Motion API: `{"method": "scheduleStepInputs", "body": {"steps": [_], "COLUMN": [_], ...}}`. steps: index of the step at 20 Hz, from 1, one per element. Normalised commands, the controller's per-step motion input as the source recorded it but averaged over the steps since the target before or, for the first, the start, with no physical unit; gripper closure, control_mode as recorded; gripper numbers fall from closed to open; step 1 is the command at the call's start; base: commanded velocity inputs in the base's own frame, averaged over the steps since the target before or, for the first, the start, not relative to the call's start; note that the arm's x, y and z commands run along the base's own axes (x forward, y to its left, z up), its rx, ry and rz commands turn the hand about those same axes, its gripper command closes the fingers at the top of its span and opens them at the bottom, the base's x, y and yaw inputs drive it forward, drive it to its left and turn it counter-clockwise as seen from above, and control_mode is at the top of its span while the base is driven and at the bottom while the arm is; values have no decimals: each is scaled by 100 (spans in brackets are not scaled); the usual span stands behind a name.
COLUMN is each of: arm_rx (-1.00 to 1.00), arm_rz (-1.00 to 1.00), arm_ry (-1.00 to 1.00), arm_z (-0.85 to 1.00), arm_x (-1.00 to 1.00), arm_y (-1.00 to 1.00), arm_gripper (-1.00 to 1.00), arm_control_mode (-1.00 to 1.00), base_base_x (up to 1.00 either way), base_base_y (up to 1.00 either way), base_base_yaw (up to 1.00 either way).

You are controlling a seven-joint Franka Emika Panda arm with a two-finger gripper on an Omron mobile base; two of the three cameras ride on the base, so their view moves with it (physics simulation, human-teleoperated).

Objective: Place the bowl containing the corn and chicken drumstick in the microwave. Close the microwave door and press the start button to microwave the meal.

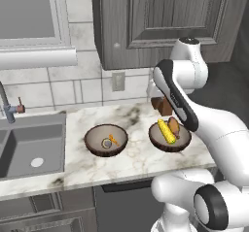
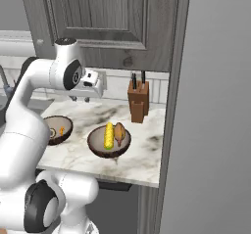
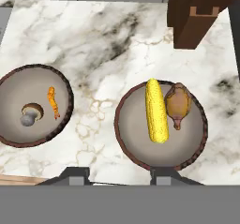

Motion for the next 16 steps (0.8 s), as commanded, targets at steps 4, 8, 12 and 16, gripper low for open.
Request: {"method": "scheduleStepInputs", "body": {"steps": [4, 8, 12, 16], "arm_rx": [0, 0, 0, 3], "arm_rz": [0, -7, -19, -26], "arm_ry": [0, -2, -9, -5], "arm_z": [-13, -48, -63, -45], "arm_x": [-8, -49, -49, -19], "arm_y": [-8, -6, -4, -33], "arm_gripper": [-100, -100, -100, -100], "arm_control_mode": [-100, -100, -100, -100], "base_base_x": [0, 0, 0, 0], "base_base_y": [0, 0, 0, 0], "base_base_yaw": [0, 0, 0, 0]}}
